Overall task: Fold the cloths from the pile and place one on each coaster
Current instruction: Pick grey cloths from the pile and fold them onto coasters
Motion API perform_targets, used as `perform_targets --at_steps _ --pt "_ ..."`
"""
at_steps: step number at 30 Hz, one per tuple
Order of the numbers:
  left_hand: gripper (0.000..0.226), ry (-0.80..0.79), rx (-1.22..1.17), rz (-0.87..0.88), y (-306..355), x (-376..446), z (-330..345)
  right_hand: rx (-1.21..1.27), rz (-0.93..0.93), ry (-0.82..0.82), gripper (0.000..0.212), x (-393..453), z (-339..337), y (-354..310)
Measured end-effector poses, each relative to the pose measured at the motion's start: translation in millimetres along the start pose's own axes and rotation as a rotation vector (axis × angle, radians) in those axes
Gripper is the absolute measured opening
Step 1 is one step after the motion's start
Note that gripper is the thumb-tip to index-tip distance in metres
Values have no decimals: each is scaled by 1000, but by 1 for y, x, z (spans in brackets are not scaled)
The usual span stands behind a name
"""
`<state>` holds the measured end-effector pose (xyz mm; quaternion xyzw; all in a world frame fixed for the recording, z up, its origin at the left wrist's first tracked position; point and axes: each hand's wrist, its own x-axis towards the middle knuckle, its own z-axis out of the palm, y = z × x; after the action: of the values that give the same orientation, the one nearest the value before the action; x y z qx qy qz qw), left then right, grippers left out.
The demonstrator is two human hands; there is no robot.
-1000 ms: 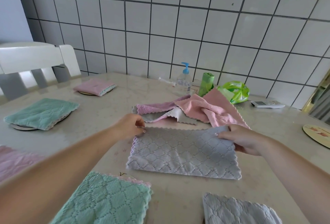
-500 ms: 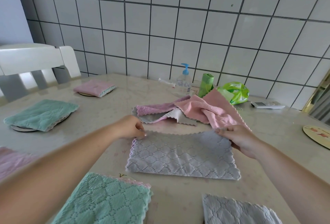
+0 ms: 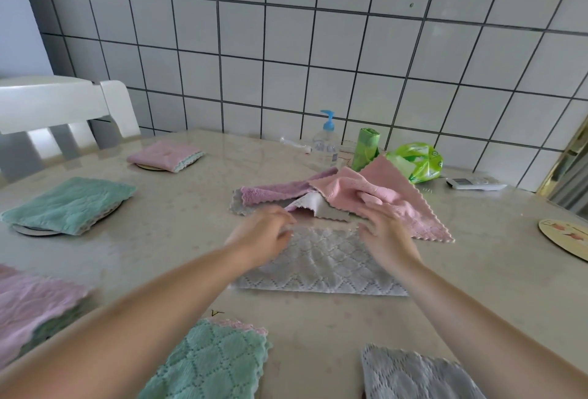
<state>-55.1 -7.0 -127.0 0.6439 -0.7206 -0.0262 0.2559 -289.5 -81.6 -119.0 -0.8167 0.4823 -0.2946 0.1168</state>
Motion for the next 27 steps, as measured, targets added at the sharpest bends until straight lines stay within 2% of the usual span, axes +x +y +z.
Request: perform_targets --at_steps 2,4,7,13,19,22,25,27 --pt "38 -162 113 49 17 3 16 -86 -88 -169 47 -1 16 -19" --pt "50 -296 201 -13 27 6 28 -213 -107 -318 51 -3 30 -35" --pt "58 -336 291 -81 29 4 33 -320 -78 -430 53 -6 44 -39" --pt "74 -353 343 -159 16 -2 25 -411 -44 -426 66 -16 35 -15" --pt "76 -326 300 -313 -21 -19 3 -465 75 -449 70 -17 13 18" --pt "76 -365 309 -327 -30 -26 -7 -456 138 -459 71 -17 6 27" --pt "68 -275 345 -241 -22 -26 -14 -487 73 -351 65 -13 3 23" --pt "52 -158 324 -43 -4 -25 -15 -367 4 -220 49 -7 4 13"
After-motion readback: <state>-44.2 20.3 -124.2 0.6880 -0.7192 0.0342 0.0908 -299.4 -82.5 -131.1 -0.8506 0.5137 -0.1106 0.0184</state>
